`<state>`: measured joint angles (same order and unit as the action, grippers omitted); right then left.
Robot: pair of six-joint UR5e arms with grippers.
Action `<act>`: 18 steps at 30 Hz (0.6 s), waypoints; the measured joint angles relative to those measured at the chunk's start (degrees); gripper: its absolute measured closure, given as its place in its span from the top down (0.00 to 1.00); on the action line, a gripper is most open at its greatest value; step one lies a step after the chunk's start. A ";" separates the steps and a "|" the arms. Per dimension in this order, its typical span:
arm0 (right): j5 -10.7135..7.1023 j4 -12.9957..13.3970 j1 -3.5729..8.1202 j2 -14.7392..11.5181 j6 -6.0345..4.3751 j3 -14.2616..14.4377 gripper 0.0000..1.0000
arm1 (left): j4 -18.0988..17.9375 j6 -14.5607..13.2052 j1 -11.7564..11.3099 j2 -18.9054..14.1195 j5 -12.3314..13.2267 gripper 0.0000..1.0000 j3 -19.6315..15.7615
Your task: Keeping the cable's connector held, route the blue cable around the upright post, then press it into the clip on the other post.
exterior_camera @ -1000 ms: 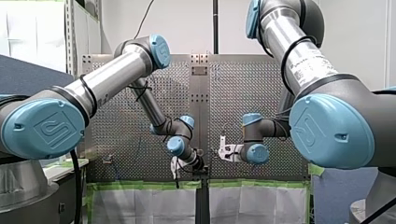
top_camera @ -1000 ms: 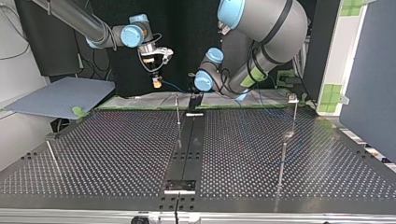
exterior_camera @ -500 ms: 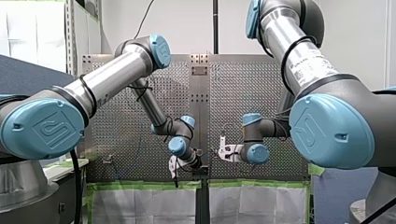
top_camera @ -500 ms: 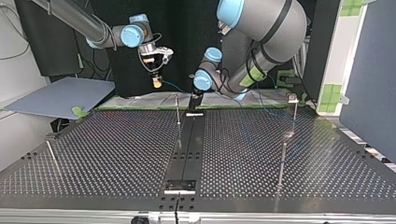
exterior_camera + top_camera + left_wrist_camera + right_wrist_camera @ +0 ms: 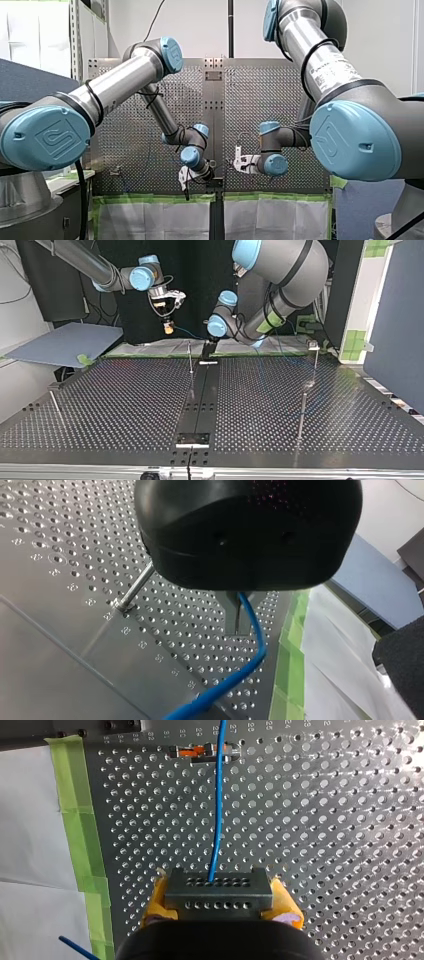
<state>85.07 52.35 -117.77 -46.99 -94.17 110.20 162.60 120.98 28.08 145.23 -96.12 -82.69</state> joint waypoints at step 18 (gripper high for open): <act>2.56 -1.35 0.04 1.48 1.74 0.13 0.00 | -4.29 -1.49 2.02 -0.21 -4.41 0.00 -1.82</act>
<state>87.63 51.00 -117.73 -45.51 -92.43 110.32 158.31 119.49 30.09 145.02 -100.52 -84.51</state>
